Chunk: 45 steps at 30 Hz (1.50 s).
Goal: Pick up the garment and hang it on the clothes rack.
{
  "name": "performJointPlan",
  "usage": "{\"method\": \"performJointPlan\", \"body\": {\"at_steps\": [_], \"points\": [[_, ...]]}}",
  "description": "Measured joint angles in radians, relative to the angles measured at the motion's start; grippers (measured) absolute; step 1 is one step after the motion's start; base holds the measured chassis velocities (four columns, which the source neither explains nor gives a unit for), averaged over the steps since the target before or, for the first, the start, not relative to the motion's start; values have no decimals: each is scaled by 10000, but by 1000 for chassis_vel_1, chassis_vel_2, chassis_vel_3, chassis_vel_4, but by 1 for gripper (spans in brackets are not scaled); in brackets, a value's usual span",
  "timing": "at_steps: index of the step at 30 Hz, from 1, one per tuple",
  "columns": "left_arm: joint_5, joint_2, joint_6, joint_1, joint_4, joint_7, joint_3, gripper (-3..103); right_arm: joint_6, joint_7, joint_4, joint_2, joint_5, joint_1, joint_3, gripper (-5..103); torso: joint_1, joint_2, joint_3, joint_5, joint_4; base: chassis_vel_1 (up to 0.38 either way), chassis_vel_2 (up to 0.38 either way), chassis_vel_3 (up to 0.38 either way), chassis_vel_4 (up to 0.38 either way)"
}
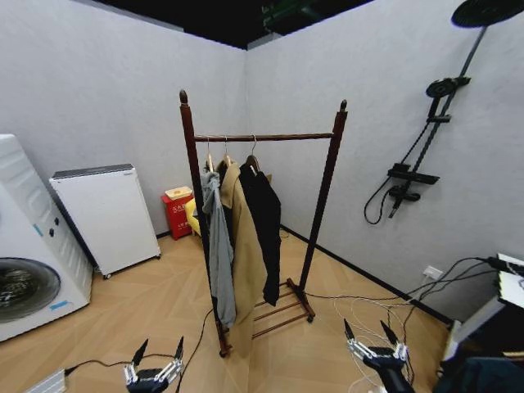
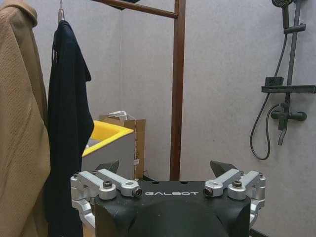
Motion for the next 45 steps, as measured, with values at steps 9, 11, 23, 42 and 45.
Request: {"method": "performJointPlan", "body": {"at_steps": [9,11,23,42,45], "points": [[0,0,0,0,0,0,0,100,-43,-7,-8,-19,37,92,-11,100,0,0,0,0,0,0,0,0,0],[0,0,0,0,0,0,0,100,-46,-9,-9,-21,41,99,-11,100,0,0,0,1,0,0,0,0,0],[0,0,0,0,0,0,0,100,-61,-16,-18,-28,55,139,-18,100,-1,0,0,0,0,-25,-27,-28,-29],[0,0,0,0,0,1,0,100,-68,-17,-25,-28,65,153,-20,100,-1,1,0,1,-1,-99,-97,-108,-101],[0,0,0,0,0,1,0,100,-68,-18,-26,-28,65,153,-20,100,0,1,0,1,-1,-114,-123,-139,-120]]}}
